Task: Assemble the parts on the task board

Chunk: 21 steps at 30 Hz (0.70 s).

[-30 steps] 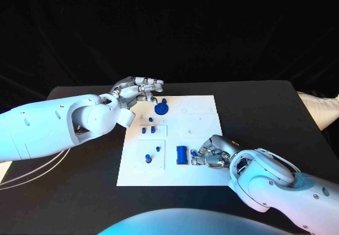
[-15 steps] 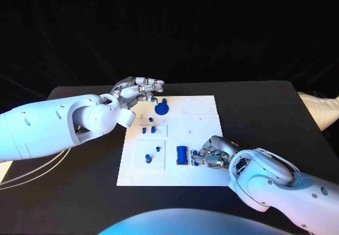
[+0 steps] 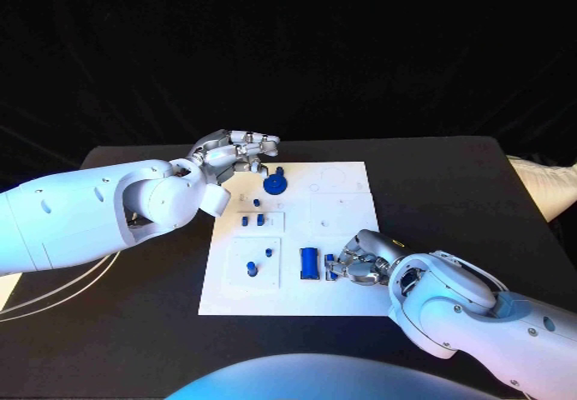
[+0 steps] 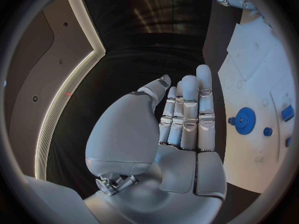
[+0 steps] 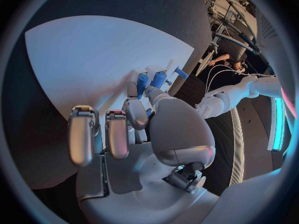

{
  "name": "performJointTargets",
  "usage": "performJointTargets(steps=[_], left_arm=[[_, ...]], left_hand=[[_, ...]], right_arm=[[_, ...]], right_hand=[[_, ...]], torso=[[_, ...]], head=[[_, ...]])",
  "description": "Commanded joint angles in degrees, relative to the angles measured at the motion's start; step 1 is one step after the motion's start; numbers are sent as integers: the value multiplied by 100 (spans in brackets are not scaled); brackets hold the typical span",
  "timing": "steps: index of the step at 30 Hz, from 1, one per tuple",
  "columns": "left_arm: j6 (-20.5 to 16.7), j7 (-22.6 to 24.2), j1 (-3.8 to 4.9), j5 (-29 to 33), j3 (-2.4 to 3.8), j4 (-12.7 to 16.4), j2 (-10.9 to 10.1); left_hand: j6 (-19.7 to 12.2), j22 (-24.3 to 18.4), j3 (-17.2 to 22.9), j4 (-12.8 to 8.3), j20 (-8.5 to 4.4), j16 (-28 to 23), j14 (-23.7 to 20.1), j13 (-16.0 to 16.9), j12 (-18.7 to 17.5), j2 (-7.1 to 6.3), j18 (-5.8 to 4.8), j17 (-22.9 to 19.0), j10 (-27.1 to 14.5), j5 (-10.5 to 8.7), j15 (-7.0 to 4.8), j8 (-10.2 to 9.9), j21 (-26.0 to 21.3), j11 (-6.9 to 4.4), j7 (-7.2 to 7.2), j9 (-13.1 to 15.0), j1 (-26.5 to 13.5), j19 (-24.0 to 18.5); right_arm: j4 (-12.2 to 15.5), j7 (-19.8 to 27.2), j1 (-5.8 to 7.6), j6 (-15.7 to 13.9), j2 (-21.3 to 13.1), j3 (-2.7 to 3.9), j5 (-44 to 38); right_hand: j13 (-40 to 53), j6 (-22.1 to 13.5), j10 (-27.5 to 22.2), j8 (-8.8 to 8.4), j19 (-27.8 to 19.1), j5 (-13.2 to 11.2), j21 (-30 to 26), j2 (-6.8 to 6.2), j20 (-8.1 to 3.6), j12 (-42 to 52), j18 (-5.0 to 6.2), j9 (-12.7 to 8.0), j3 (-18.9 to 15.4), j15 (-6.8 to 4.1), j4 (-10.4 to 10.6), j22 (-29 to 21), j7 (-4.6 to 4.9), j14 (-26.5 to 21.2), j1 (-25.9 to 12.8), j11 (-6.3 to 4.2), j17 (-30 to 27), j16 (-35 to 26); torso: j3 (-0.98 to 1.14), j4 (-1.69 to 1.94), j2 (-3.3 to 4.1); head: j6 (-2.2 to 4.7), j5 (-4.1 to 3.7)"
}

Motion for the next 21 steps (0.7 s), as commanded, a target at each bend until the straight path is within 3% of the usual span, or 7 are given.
performJointTargets(steps=[1,4,6,12,17,21], left_arm=[[113,21,2,-25,2,15,1],[114,21,2,-25,2,14,-1],[116,21,2,-25,2,15,-2],[118,19,2,-25,2,17,-7],[121,21,2,-25,2,18,-11],[124,21,2,-25,2,18,-13]], left_hand=[[-38,-8,-40,-6,29,30,-44,6,19,51,58,-10,-23,21,-12,22,-26,1,9,-2,17,-4],[-38,-8,-40,-6,29,30,-44,6,19,51,58,-10,-23,21,-12,22,-26,1,9,-2,17,-4],[-38,-8,-40,-6,29,30,-44,6,19,51,58,-10,-23,21,-12,22,-26,1,9,-2,17,-4],[-38,-8,-40,-6,29,30,-44,6,19,51,58,-10,-23,21,-12,22,-26,1,9,-2,17,-4],[-38,-8,-40,-6,29,30,-44,6,19,51,58,-10,-23,21,-12,22,-26,1,9,-2,17,-4],[-38,-8,-40,-6,29,30,-44,6,19,51,58,-10,-23,21,-12,22,-26,1,9,-2,17,-4]], right_arm=[[16,-20,-4,-15,17,-2,-105],[23,-8,-4,-16,12,-2,-130],[27,1,-4,-13,5,-2,-147],[66,51,-5,-10,-44,-1,-197],[139,167,-13,31,-137,-1,-260],[161,275,-20,79,-219,0,-283]], right_hand=[[14,-9,28,27,106,32,34,-34,-51,47,-51,26,-88,-36,118,109,39,453,-143,-10,789,38],[30,-15,38,53,106,3,33,-81,-53,58,-51,72,-345,-42,320,111,28,454,-359,-18,795,41],[40,-27,42,71,107,-155,33,-80,-59,61,-51,107,-512,-49,421,114,19,455,-405,-23,797,42],[54,-41,45,92,109,-346,32,-80,-63,65,-51,151,-718,-51,501,118,16,454,-411,-26,796,39],[69,-68,46,115,109,-613,32,-76,-67,65,-52,209,-875,-52,353,124,15,455,-68,-24,799,40],[63,-102,29,124,104,-933,22,-54,-65,32,-49,247,-875,-53,67,114,24,453,385,-22,792,32]], torso=[[-1,-2,-4],[1,-4,-4],[0,-3,-3],[3,-1,-4],[5,-5,-4],[3,-7,-7]], head=[[-4,2],[-2,4],[-2,3],[-1,-2],[0,4],[-1,3]])
